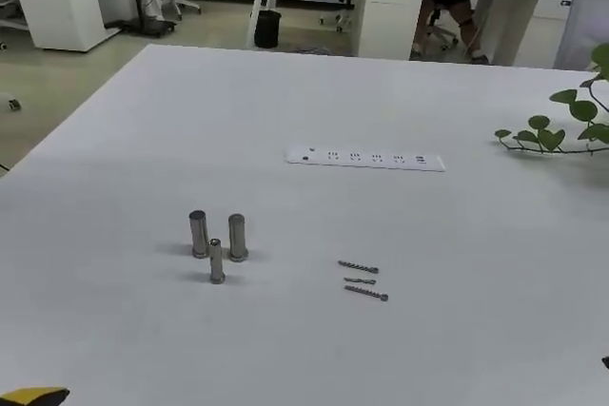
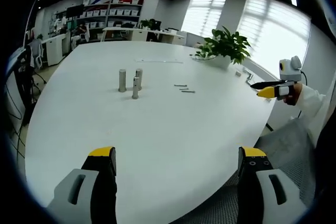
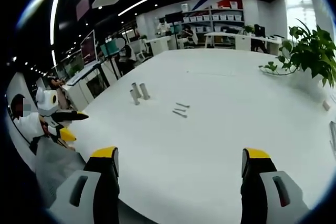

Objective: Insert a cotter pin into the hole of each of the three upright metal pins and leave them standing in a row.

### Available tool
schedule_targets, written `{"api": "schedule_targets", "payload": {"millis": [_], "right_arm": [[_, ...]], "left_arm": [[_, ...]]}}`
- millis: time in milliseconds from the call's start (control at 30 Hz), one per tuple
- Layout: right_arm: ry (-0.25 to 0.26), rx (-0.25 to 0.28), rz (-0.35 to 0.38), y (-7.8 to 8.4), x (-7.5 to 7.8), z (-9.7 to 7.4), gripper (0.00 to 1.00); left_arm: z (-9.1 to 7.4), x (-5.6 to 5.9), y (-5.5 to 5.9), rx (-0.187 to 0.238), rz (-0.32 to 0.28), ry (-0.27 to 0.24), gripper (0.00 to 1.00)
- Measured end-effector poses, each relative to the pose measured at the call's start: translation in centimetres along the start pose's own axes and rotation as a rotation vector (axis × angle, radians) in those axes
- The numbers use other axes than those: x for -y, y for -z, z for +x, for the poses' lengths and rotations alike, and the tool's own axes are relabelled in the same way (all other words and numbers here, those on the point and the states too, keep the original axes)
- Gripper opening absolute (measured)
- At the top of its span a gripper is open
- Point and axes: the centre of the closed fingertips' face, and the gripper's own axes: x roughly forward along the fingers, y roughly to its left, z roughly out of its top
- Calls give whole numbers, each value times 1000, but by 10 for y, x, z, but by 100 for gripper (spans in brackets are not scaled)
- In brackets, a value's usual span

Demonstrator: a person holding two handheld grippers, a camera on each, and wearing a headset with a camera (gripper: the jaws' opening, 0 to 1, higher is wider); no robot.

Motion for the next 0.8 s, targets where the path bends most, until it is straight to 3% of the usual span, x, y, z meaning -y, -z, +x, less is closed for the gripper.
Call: {"api": "schedule_targets", "payload": {"millis": [267,500,800], "right_arm": [[2,-8,-6,0,2,0,96],[4,-11,-19,-8,4,-1,95],[11,-28,-14,-7,6,-1,95]], "left_arm": [[-2,-7,-2,-8,1,-13,95],[-3,-11,-11,11,0,-20,95],[-2,-11,-13,16,-5,-20,95]]}}
